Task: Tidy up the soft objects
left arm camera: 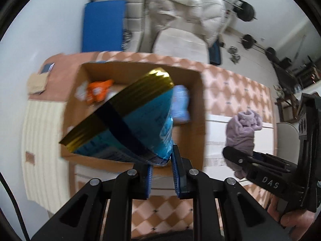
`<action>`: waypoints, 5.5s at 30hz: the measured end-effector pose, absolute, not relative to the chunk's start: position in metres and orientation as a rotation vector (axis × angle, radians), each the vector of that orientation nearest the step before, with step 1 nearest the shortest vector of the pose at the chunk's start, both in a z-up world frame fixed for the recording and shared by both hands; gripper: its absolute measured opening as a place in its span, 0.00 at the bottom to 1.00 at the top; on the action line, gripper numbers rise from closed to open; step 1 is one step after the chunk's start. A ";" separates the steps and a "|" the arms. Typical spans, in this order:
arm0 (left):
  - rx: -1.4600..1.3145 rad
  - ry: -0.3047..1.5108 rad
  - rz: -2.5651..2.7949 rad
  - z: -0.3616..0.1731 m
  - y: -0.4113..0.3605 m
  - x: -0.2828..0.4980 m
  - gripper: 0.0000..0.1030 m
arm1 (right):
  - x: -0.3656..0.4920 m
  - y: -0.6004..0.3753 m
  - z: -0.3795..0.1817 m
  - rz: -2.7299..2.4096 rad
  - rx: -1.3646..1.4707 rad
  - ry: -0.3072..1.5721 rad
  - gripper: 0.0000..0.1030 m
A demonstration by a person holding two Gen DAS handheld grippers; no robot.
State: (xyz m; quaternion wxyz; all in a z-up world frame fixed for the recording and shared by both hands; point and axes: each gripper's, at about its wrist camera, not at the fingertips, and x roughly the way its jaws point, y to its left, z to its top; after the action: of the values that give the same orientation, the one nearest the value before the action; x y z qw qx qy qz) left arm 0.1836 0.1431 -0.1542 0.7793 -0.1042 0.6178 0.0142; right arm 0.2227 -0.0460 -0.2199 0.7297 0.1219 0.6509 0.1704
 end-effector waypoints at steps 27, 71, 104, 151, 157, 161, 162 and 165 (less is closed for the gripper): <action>-0.204 1.716 0.192 -0.309 0.266 0.242 0.15 | 0.265 0.044 -0.346 0.164 0.117 1.671 0.41; -0.096 1.298 0.147 -0.170 0.199 0.175 0.96 | 0.218 0.028 -0.219 0.101 -0.011 1.354 1.00; -0.097 1.011 0.096 0.020 0.166 0.038 0.96 | 0.056 -0.016 0.013 0.187 -0.026 0.989 1.00; -0.076 1.035 0.135 -0.022 0.185 0.061 0.99 | 0.076 -0.011 -0.030 0.120 -0.066 1.025 1.00; -0.070 1.041 0.126 -0.023 0.186 0.060 0.99 | 0.076 -0.011 -0.030 0.118 -0.065 1.026 1.00; -0.071 1.040 0.128 -0.023 0.186 0.061 0.99 | 0.076 -0.011 -0.029 0.117 -0.067 1.023 1.00; -0.071 1.041 0.128 -0.023 0.185 0.060 0.99 | 0.076 -0.011 -0.029 0.118 -0.065 1.024 1.00; -0.068 1.039 0.127 -0.023 0.185 0.061 0.99 | 0.075 -0.012 -0.028 0.118 -0.070 1.020 1.00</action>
State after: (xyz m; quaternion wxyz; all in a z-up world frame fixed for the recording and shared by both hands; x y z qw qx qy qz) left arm 0.0607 0.1852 -0.0226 0.8657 -0.0324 0.4959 0.0605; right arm 0.0752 -0.0122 -0.0284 0.8706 -0.0334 0.4877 0.0563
